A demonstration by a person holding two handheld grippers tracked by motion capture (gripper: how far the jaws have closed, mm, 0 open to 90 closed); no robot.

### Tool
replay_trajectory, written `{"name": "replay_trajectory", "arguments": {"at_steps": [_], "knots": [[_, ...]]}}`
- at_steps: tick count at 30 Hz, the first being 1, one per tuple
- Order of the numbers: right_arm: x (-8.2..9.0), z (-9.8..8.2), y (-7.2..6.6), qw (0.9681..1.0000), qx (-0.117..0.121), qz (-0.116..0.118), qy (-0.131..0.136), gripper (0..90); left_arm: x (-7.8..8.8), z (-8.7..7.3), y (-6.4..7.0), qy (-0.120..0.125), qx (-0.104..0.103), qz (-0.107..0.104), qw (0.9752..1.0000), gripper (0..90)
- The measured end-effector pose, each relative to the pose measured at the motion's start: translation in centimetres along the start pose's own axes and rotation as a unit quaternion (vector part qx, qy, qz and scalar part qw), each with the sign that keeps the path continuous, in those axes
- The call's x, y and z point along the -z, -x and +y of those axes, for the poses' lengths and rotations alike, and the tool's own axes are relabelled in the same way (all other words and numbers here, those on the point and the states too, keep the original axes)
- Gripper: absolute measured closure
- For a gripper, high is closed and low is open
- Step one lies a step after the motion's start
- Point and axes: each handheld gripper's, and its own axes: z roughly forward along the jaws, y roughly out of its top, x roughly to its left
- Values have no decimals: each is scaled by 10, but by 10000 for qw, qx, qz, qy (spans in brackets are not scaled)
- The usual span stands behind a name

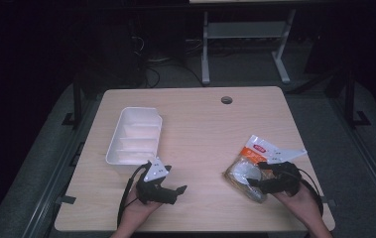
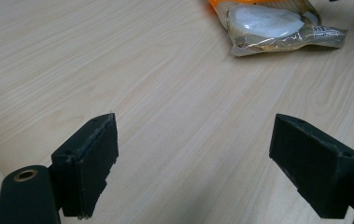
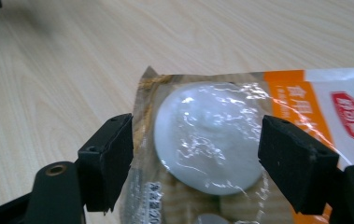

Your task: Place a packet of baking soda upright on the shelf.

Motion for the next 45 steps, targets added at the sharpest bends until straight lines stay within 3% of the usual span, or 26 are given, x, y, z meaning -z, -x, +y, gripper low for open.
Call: {"name": "replay_trajectory", "arguments": {"at_steps": [12,22,28,29,34,40,45], "knots": [[19,-11,22,9985,-403,-353,93,256,0,0,1,-11,-31,-9,10000,153],[30,-23,49,9936,-827,-764,56,253,-1,0,1,-21,-35,-18,10000,154],[33,-29,67,9891,-1075,-1007,1,251,-3,0,3,-47,-48,-31,10000,154],[34,-32,75,9867,-1225,-1073,-7,251,-3,0,3,-50,-54,-31,10000,154],[35,-40,89,9815,-1529,-1154,-55,252,-4,0,3,-56,-56,-43,10000,154],[32,-47,97,9781,-1707,-1181,-136,254,-3,0,3,-41,-60,-45,10000,154],[28,-55,102,9761,-1907,-1019,-224,264,-3,0,3,-34,-53,-42,10000,154]]}}
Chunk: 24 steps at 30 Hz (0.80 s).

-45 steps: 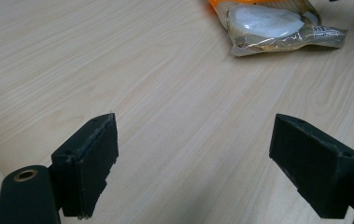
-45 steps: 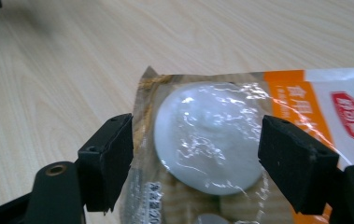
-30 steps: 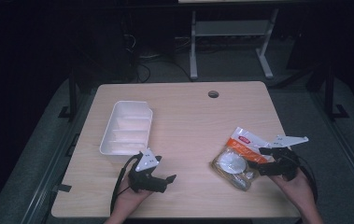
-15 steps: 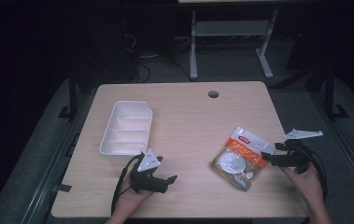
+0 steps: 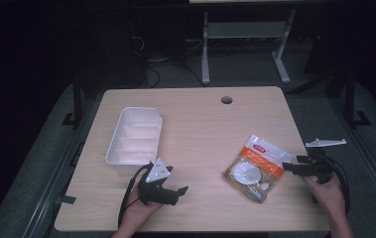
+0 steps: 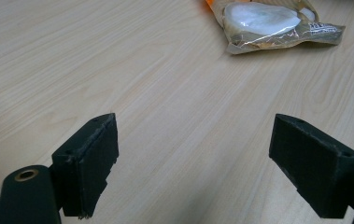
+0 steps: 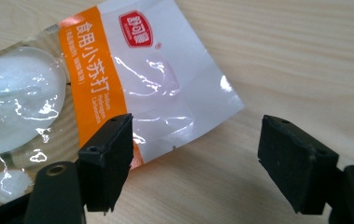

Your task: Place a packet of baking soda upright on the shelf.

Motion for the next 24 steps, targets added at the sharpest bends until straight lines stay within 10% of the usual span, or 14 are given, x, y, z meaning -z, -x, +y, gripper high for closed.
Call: {"name": "replay_trajectory", "arguments": {"at_steps": [24], "knots": [[1,-2,0,9961,-115,853,187,600,0,0,0,6,6,28,10000,154]]}}
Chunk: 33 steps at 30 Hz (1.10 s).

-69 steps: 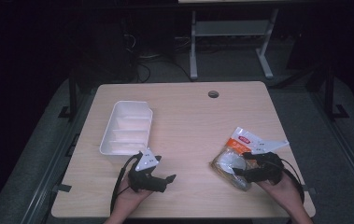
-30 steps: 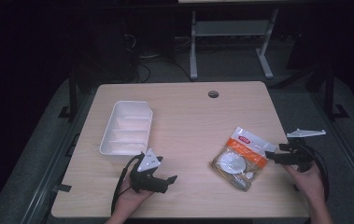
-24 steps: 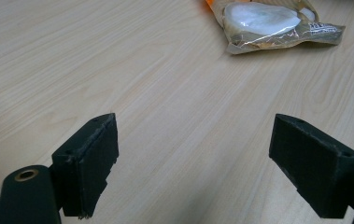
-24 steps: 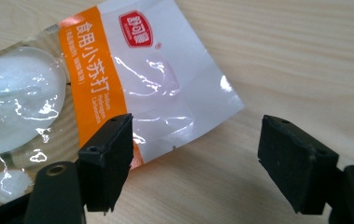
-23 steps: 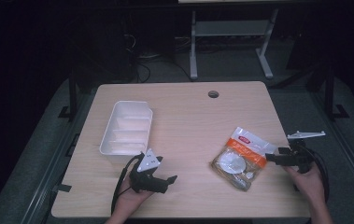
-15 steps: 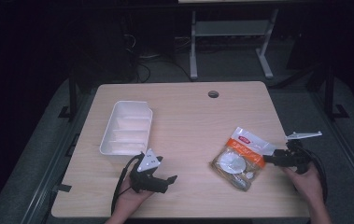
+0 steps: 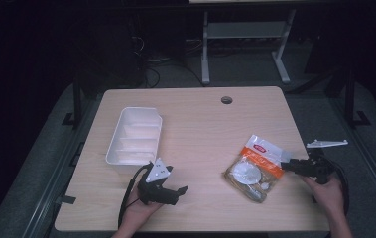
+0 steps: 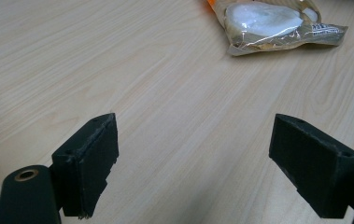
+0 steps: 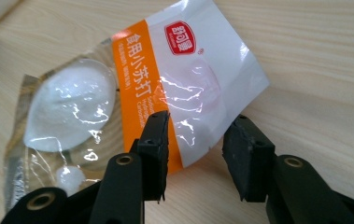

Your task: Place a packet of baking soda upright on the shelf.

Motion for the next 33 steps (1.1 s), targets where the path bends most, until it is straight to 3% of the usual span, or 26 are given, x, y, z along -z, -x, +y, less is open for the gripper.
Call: {"name": "replay_trajectory", "arguments": {"at_steps": [5,9,14,21,22,28,33], "knots": [[-1,3,-7,9999,80,105,24,625,0,0,0,2,-2,5,10000,154],[-8,4,-10,9998,116,75,-122,616,0,0,0,3,-10,2,10000,154],[-15,3,-6,9995,-106,45,-293,634,-1,1,2,-14,-49,-11,10000,154],[-20,2,-2,9992,-288,92,-273,712,-2,1,3,-18,-43,-21,10000,154],[-21,1,-3,9992,-257,40,-313,772,-2,1,2,-23,-49,-25,10000,154],[-21,2,-6,9995,-151,33,-279,890,-3,1,3,-30,-51,-47,10000,154],[-13,7,-12,9999,61,-8,-111,896,-3,1,3,-23,-34,-71,10000,154]]}}
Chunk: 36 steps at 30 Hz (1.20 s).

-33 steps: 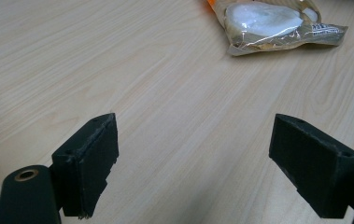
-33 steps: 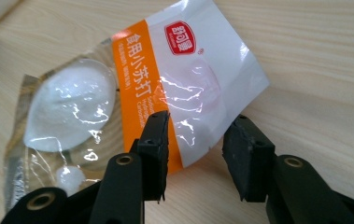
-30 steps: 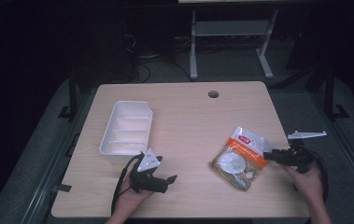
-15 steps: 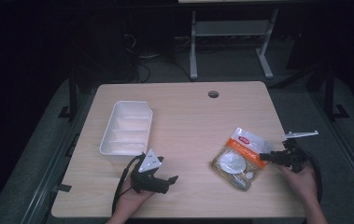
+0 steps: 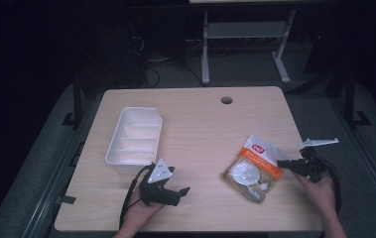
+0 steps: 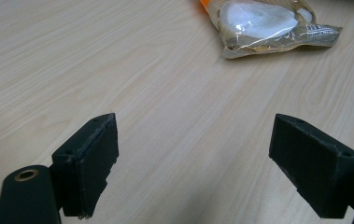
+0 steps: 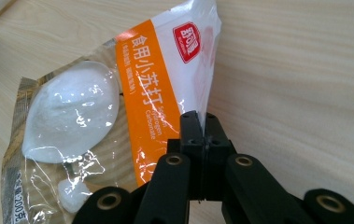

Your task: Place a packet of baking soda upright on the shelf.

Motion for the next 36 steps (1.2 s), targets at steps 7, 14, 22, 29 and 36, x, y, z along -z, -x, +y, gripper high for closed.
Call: {"name": "replay_trajectory", "arguments": {"at_steps": [7,14,22,29,36], "knots": [[8,9,-16,9991,396,-143,105,899,0,1,0,65,109,-91,9999,154],[17,20,-36,9966,779,-98,234,900,2,2,-1,180,205,-172,9995,154],[36,42,-76,9879,1420,48,623,900,4,3,-2,313,287,-273,9987,154],[53,59,-106,9797,1776,385,843,900,3,6,-2,382,350,-385,9979,154],[57,71,-143,9667,2315,637,883,900,7,12,-5,573,443,-528,9960,156]]}}
